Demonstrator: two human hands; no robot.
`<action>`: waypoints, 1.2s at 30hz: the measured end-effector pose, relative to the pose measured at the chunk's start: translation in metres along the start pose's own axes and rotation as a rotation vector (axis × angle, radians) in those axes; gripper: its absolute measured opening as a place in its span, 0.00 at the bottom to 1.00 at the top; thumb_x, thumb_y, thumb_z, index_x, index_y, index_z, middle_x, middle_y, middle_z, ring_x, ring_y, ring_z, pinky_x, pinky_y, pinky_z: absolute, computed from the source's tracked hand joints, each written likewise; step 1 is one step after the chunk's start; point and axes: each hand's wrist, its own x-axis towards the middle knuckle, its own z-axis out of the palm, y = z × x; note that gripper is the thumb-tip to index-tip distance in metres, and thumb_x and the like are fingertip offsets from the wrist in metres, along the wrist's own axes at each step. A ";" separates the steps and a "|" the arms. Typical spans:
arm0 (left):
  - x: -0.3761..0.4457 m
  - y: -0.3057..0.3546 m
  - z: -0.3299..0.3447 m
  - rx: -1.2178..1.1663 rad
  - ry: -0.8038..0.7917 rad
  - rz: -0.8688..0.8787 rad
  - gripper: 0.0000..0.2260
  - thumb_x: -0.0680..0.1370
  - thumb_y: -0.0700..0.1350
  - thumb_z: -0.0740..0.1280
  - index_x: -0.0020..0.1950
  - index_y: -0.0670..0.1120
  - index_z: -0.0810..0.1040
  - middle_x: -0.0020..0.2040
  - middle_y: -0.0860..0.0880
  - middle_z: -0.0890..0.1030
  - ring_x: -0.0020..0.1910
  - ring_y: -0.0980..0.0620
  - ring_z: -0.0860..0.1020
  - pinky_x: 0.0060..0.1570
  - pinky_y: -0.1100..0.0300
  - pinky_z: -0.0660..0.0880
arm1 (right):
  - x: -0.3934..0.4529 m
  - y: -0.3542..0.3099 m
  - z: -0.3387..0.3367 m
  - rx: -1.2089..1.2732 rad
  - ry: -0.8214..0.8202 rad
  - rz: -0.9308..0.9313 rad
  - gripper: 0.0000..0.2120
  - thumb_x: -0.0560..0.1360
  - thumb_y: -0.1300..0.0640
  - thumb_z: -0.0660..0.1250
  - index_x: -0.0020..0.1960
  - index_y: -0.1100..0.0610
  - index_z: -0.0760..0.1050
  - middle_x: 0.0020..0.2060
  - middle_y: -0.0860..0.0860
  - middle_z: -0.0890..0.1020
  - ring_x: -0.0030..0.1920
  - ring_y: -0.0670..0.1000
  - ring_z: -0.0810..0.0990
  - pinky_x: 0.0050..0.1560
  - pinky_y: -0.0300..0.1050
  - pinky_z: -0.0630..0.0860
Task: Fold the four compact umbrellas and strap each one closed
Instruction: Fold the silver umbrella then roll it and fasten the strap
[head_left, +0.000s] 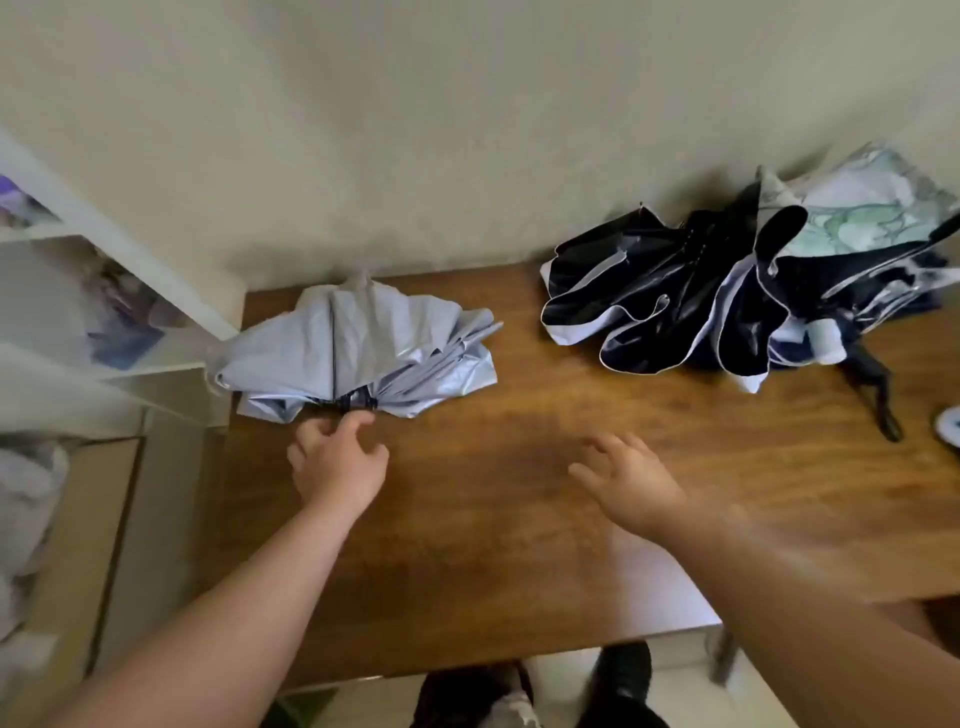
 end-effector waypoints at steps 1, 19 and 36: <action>0.005 -0.005 0.003 0.026 -0.024 -0.029 0.15 0.81 0.51 0.70 0.66 0.63 0.76 0.71 0.47 0.65 0.68 0.40 0.68 0.63 0.47 0.74 | 0.001 0.005 0.008 0.005 -0.020 0.015 0.27 0.81 0.39 0.66 0.76 0.47 0.69 0.69 0.49 0.72 0.69 0.53 0.74 0.70 0.49 0.71; -0.158 0.056 0.080 -0.119 -0.757 0.501 0.37 0.79 0.36 0.63 0.84 0.61 0.59 0.82 0.52 0.63 0.79 0.51 0.65 0.74 0.70 0.55 | -0.015 0.037 0.066 0.241 -0.133 0.145 0.33 0.66 0.39 0.63 0.71 0.42 0.74 0.65 0.50 0.80 0.66 0.52 0.78 0.67 0.56 0.77; -0.102 0.005 0.046 -0.139 -0.285 -0.345 0.39 0.75 0.51 0.79 0.80 0.55 0.61 0.71 0.45 0.74 0.62 0.41 0.78 0.54 0.46 0.81 | -0.002 0.041 0.062 -0.201 -0.262 -0.011 0.19 0.77 0.57 0.65 0.67 0.55 0.69 0.67 0.55 0.70 0.62 0.61 0.77 0.56 0.54 0.77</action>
